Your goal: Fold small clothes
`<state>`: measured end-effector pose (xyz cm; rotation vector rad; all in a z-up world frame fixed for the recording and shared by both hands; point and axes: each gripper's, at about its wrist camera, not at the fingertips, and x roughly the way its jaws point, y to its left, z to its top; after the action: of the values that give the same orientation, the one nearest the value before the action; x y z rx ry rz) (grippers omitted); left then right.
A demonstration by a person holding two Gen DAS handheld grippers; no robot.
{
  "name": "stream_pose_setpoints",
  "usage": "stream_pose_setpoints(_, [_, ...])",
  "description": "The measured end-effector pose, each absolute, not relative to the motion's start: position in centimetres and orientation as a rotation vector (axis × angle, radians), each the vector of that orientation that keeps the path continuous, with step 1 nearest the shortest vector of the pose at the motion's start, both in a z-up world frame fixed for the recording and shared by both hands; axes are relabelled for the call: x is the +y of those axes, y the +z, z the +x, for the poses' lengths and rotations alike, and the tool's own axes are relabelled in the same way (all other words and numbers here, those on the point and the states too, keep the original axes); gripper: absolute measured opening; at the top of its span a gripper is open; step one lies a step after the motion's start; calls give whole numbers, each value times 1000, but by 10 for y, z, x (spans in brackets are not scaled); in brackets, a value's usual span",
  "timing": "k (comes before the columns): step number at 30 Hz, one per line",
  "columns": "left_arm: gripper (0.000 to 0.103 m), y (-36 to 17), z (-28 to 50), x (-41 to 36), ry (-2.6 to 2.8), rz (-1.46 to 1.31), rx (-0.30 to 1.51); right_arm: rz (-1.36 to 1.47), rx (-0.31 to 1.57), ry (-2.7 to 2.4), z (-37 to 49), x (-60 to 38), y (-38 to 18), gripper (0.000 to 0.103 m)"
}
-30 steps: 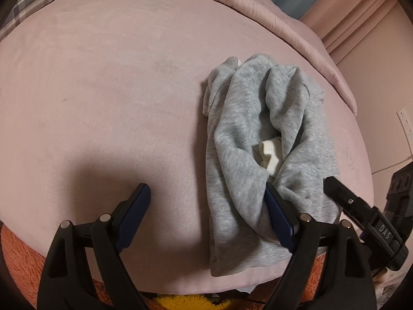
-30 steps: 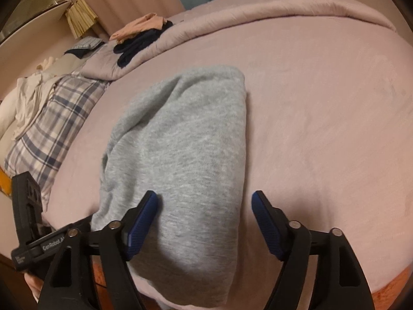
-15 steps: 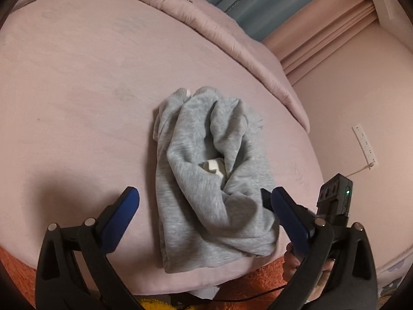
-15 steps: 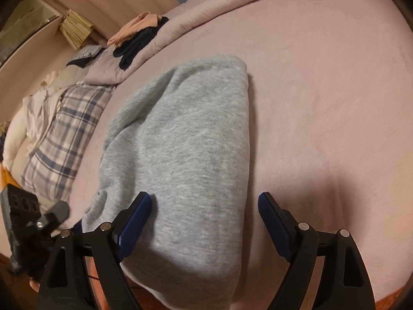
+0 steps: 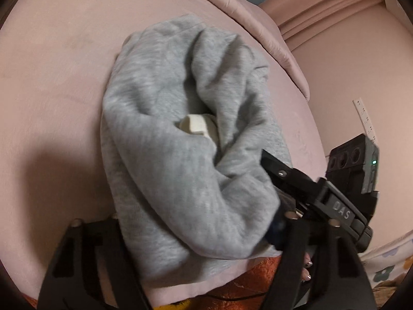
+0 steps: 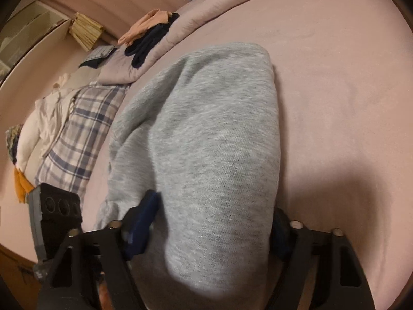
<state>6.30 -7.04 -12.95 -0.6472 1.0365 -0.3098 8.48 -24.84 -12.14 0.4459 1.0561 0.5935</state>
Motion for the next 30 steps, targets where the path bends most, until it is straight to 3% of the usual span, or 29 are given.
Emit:
stream_pose_setpoints(2, [56, -114, 63, -77, -285, -589, 1010, 414, 1038, 567, 83, -244, -116, 56])
stream_pose_setpoints(6, [54, -70, 67, -92, -263, -463, 886, 304, 958, 543, 79, -236, -89, 40])
stream_pose_setpoints(13, [54, -26, 95, -99, -293, -390, 710, 270, 789, 581, 101, -244, -31, 40])
stream_pose_setpoints(18, [54, -53, 110, -93, -286, -407, 751, 233, 743, 583, 119, -242, -35, 40])
stream_pose_setpoints(22, [54, -97, 125, -92, -254, -468, 873, 251, 853, 541, 139, -238, -74, 40])
stream_pose_setpoints(27, [68, -113, 126, -95, -222, -456, 904, 276, 979, 506, 144, -243, -107, 45])
stream_pose_setpoints(30, [80, -107, 123, -92, -197, -429, 914, 258, 973, 480, 138, -243, -101, 56])
